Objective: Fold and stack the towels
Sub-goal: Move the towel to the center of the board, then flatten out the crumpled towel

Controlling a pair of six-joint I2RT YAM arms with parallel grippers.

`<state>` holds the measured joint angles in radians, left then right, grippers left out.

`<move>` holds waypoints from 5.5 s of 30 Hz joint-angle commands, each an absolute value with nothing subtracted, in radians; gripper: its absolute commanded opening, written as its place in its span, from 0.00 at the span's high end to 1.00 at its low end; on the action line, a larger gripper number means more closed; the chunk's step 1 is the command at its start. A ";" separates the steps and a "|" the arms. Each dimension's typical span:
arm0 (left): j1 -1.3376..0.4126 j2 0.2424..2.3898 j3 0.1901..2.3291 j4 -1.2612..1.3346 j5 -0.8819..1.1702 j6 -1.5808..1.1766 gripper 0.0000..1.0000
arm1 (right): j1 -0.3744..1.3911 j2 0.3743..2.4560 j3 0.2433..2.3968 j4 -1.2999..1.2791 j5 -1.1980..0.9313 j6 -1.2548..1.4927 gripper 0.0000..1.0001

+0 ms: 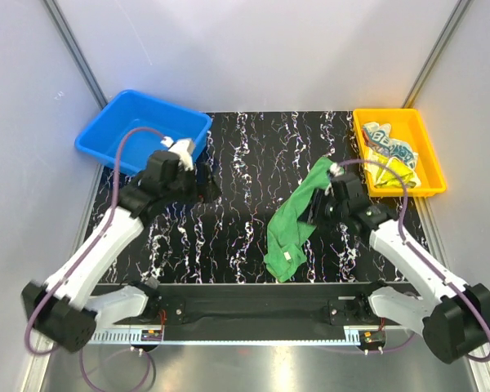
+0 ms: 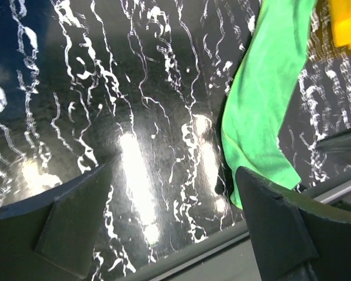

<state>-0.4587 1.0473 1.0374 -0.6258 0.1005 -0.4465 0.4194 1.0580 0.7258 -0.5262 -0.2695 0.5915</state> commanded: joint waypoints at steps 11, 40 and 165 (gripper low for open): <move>-0.600 1.630 1.258 -0.364 0.259 -0.454 0.17 | 0.161 1.723 1.357 -0.570 0.241 0.405 0.59; -0.704 1.859 1.082 -0.104 0.324 -0.647 0.62 | 0.121 2.410 2.062 -0.730 0.091 0.430 0.69; -0.635 1.990 1.321 -0.104 0.374 -0.416 0.44 | 0.227 1.600 0.945 -0.222 -0.040 0.443 0.81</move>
<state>-0.6365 2.0174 1.3411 -0.1364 0.4038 -0.4225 0.2298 1.6127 0.9550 -0.2314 -0.0914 0.4267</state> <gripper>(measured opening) 0.588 0.206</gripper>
